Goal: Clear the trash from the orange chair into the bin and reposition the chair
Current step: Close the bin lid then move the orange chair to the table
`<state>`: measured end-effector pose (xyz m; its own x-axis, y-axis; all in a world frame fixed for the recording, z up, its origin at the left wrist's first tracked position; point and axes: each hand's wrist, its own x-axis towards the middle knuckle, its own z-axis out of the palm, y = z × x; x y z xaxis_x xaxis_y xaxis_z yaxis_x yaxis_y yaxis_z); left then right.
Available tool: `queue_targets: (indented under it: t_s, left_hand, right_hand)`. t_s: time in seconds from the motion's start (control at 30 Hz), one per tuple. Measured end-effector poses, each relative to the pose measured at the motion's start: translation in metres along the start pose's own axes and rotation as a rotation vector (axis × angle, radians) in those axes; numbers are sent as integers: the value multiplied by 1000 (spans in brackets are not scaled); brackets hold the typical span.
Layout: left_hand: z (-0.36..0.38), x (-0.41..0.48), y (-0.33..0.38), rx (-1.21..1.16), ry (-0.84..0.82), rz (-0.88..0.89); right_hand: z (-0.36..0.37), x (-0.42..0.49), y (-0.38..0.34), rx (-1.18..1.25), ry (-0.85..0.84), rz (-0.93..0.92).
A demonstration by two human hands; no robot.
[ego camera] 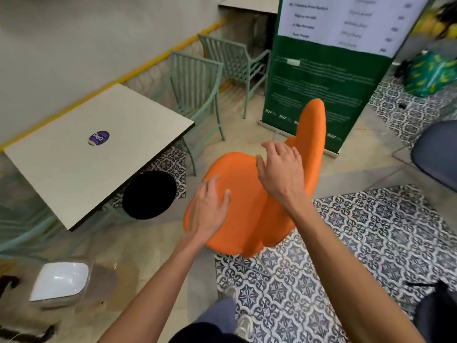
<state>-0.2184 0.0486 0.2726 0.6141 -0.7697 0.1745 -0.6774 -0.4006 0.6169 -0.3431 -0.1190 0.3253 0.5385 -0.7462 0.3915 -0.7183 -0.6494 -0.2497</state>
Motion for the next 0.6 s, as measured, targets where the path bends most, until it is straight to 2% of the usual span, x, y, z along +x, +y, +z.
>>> queue_targets:
  t_s: [0.13,0.33,0.5,0.6]
  left_hand:
    - [37,23,46,-15,-44,79]
    - [86,57,90,-51,-142,138]
    - [122,69,105,-81,-225,125]
    - [139,72,114,-96,-302,104]
  right_hand:
    - [6,19,62,-64,-46,69]
    - [23,58,131,21,-163,161]
    - [51,80,183,68,-406,-22]
    - [57,87,201,90,-448,-104]
